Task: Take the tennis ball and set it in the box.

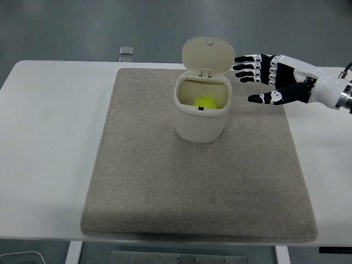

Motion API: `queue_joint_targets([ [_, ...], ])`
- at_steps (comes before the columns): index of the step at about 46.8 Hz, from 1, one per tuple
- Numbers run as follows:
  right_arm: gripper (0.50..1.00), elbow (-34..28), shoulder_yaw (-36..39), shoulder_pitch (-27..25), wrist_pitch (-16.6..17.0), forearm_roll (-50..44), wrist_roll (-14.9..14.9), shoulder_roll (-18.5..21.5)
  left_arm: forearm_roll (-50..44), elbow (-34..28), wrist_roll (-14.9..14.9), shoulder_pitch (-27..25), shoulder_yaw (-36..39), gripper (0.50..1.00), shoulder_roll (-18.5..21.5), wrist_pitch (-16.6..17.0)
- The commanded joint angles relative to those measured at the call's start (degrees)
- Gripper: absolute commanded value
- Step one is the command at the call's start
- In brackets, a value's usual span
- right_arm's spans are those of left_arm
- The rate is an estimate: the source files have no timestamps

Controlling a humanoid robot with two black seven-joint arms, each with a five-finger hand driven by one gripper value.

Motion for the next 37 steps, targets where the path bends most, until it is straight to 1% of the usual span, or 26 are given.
queue_joint_targets([
  [1,0.911,-1.69,-0.18,-0.93,-1.19,4.49,-0.08,0.39,0.00,0.01,0.00,-0.09,0.00,0.992,0.00,-0.01],
  [5,0.911,-4.06,-0.18,-1.19,-1.80,8.45,-0.34,0.74,0.00,0.01,0.00,0.00,0.00,0.992,0.00,-0.01],
  [11,0.911,-6.96,0.35,-2.51,-1.89,13.20,-2.72,2.58,0.00,0.01,0.00,-0.09,0.00,0.992,0.00,-0.01],
  [17,0.911,-9.51,0.70,-3.39,-1.89,14.70,-2.98,4.69,0.00,0.01,0.00,0.00,0.00,0.992,0.00,-0.01],
  [19,0.911,-10.22,0.79,-3.48,-1.89,14.78,-3.51,5.04,0.00,0.01,0.00,0.00,0.00,0.992,0.00,-0.01],
  [22,0.911,-11.27,1.14,-3.74,-1.89,16.36,-5.35,5.22,0.00,0.01,0.00,0.00,0.00,0.992,0.00,-0.01],
  [28,0.911,-13.99,3.25,-4.09,-1.89,24.26,-11.32,6.45,0.00,0.01,0.00,0.00,0.00,0.992,0.00,0.08],
  [29,0.911,-14.52,3.42,-4.09,-1.89,25.49,-11.94,6.45,0.00,0.01,0.00,-0.09,0.00,0.992,0.00,0.00],
  [32,0.911,-15.93,3.78,-4.09,-1.89,28.66,-12.83,6.54,0.00,0.01,0.00,0.00,0.00,0.992,0.00,-0.01],
  [37,0.911,-17.69,4.13,-4.01,-1.54,33.32,-13.09,6.54,0.00,0.01,0.00,0.00,0.00,0.992,0.00,-0.01],
])
